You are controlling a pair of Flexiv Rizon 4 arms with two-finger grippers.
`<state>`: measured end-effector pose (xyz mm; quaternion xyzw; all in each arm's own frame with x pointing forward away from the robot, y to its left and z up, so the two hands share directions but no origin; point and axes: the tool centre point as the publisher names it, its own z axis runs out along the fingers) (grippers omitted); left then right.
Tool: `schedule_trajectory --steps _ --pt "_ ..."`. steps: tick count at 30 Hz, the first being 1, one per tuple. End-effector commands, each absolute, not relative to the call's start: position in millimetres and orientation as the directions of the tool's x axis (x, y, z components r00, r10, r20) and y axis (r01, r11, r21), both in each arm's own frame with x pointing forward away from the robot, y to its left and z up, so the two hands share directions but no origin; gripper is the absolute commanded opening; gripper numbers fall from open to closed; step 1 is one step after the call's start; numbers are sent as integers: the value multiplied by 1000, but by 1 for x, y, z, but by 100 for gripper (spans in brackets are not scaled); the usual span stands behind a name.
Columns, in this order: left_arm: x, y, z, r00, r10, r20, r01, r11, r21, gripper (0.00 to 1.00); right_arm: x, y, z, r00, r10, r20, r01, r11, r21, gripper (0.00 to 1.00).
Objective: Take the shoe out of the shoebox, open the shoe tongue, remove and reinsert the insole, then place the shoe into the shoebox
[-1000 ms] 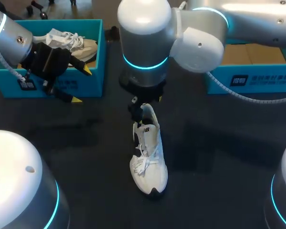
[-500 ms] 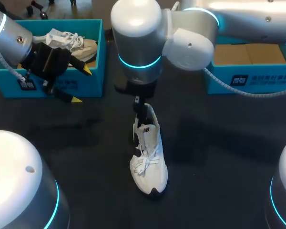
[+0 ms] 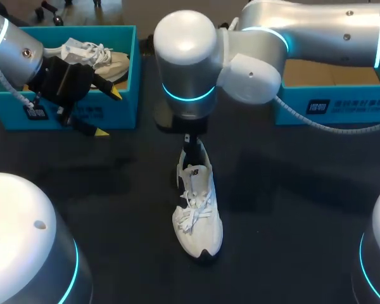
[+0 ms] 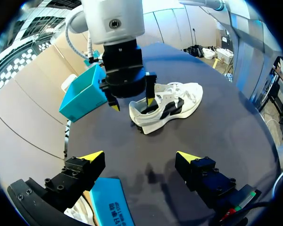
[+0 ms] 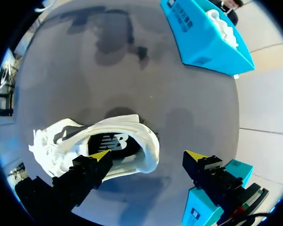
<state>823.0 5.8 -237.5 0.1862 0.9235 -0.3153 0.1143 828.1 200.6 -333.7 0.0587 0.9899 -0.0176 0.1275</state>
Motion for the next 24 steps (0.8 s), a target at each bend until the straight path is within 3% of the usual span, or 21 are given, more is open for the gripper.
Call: schedule_trajectory --steps 1,6,12,18,24 --pt "823 6 -237 -905 272 -328 416 733 -538 100 837 204 -348 -965 96 -242 106 994 -30 100" --pt "823 6 -237 -905 272 -328 416 733 -538 100 842 204 -362 -972 65 -228 75 997 -36 84" --pt "823 6 -237 -905 272 -328 416 733 -538 100 845 206 -376 -977 31 -209 41 998 -43 78" --pt "823 6 -237 -905 272 -328 416 733 -538 100 844 202 -382 -983 17 -185 27 998 -52 49" --pt "823 6 -237 -905 272 -328 416 733 -538 100 841 201 -385 -987 7 -163 17 998 -56 39"
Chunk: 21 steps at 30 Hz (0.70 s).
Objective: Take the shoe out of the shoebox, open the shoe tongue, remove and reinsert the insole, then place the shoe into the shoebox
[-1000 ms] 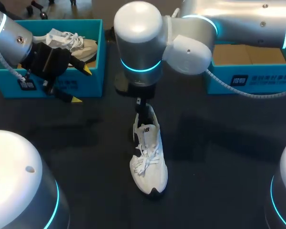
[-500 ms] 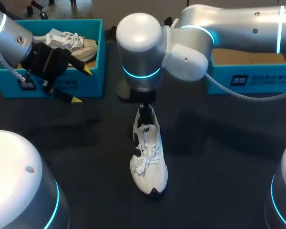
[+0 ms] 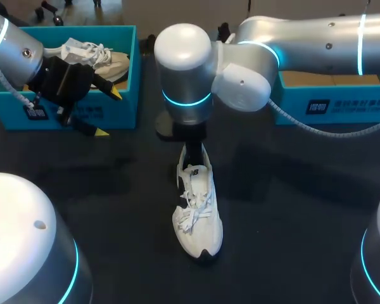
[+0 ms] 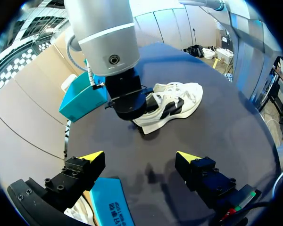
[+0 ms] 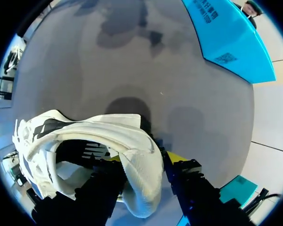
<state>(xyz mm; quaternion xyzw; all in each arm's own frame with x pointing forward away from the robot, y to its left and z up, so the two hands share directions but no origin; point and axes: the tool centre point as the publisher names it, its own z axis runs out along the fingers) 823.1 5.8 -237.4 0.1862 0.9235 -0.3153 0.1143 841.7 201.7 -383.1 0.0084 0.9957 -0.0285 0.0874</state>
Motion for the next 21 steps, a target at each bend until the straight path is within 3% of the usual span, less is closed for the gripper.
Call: schedule_trajectory --steps 1,5,21 --pt "823 6 -237 -905 272 -328 416 733 -538 100 840 201 -385 -987 7 -160 16 998 -57 35" --pt "823 6 -237 -905 272 -328 416 733 -538 100 837 202 -386 -988 14 -152 23 998 -60 2" --pt "823 6 -237 -905 272 -328 416 733 -538 100 829 191 -325 -991 6 -131 17 997 -82 0"
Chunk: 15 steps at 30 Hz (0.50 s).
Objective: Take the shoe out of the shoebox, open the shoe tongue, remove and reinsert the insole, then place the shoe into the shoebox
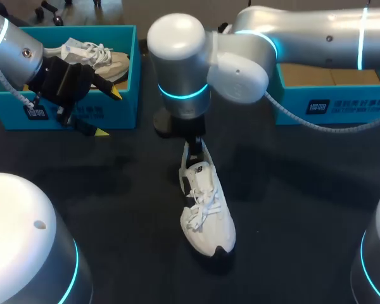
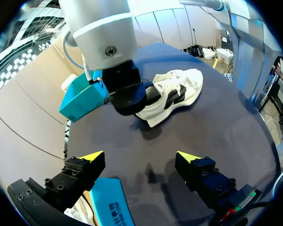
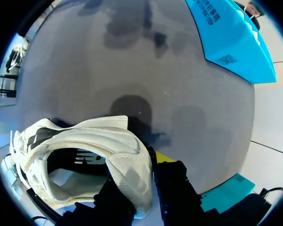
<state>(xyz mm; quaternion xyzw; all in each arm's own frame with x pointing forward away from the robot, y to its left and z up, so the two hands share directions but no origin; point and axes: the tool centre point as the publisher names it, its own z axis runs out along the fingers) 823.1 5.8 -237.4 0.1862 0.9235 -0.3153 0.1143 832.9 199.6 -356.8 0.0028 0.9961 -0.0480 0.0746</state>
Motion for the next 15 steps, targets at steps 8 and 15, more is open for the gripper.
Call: schedule_trajectory --steps 8,15 --pt "823 6 -237 -905 272 -328 416 733 -538 100 825 179 -262 -990 12 -138 20 998 -54 0" --pt "823 6 -237 -905 272 -328 416 733 -538 100 824 163 -215 -989 3 -151 11 998 -55 0"
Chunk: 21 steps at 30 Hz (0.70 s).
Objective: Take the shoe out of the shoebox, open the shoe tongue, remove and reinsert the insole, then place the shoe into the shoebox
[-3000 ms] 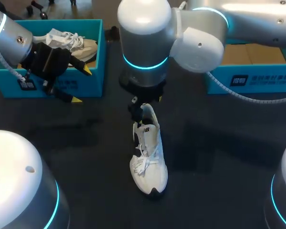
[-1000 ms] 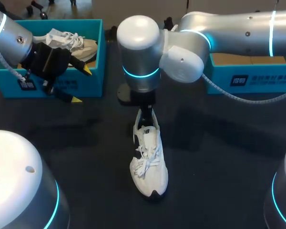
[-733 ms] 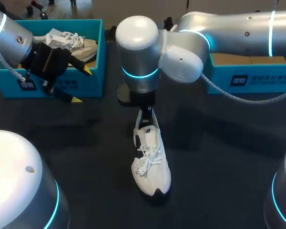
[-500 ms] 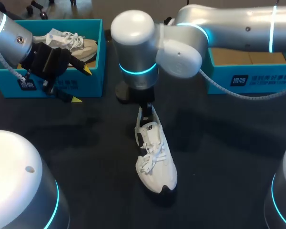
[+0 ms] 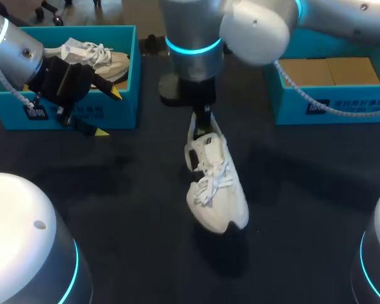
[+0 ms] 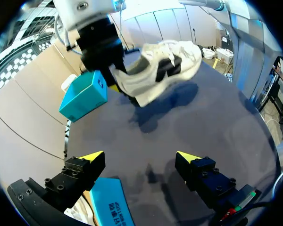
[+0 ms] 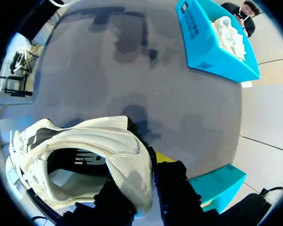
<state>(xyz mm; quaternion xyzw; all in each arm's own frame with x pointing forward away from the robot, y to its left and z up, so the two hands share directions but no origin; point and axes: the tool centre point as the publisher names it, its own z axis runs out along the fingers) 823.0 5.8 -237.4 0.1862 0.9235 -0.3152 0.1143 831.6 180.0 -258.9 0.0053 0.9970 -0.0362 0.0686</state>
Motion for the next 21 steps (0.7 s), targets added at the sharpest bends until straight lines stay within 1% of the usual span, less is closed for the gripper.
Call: schedule_trajectory --steps 1,9,10,21 --pt "823 6 -237 -905 272 -328 416 733 -538 100 825 161 -208 -987 2 -160 10 999 -50 0" --pt "823 6 -237 -905 272 -328 416 733 -538 100 832 143 -174 -977 11 -212 25 998 -61 0" --pt "823 6 -237 -905 272 -328 416 733 -538 100 833 141 -172 -975 27 -218 42 997 -65 0" --pt "823 6 -237 -905 272 -328 416 733 -538 100 833 141 -172 -975 27 -218 42 997 -65 0"
